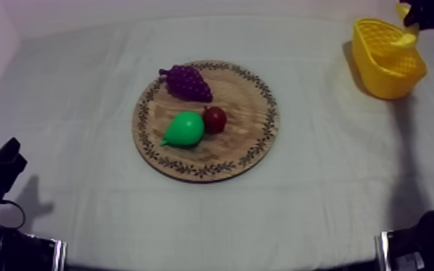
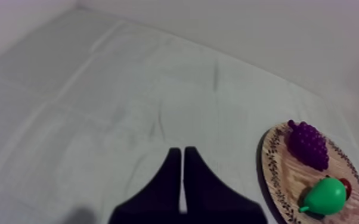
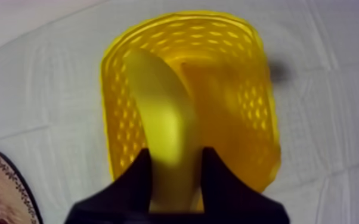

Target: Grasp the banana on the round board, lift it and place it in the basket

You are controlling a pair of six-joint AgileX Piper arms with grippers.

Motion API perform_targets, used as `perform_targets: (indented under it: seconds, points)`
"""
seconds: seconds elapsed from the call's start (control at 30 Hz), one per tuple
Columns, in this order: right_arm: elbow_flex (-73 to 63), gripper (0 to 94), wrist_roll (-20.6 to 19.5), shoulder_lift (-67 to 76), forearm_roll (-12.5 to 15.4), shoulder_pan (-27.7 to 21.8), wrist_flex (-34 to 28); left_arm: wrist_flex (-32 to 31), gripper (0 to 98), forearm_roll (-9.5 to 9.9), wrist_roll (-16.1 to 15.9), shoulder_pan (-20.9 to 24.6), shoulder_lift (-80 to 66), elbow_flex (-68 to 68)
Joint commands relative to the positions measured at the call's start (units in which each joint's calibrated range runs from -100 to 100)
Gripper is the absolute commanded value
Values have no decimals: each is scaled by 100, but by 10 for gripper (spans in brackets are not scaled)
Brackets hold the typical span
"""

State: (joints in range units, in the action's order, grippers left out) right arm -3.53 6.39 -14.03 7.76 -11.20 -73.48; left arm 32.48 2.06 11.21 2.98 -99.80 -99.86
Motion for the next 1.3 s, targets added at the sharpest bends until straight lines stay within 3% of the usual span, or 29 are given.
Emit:
perform_targets:
  seconds: [0.0,0.8,1.27]
  points:
    - [-14,118,-11,-130,-25,3,106,2,1,1,0,3,-3,-3]
    - [-280,182,-26,-1183,-48,-98,660,2,1,1,0,3,-3,-3]
    - [-169,333,-169,-1196,-90,-131,898,2,1,1,0,3,-3,-3]
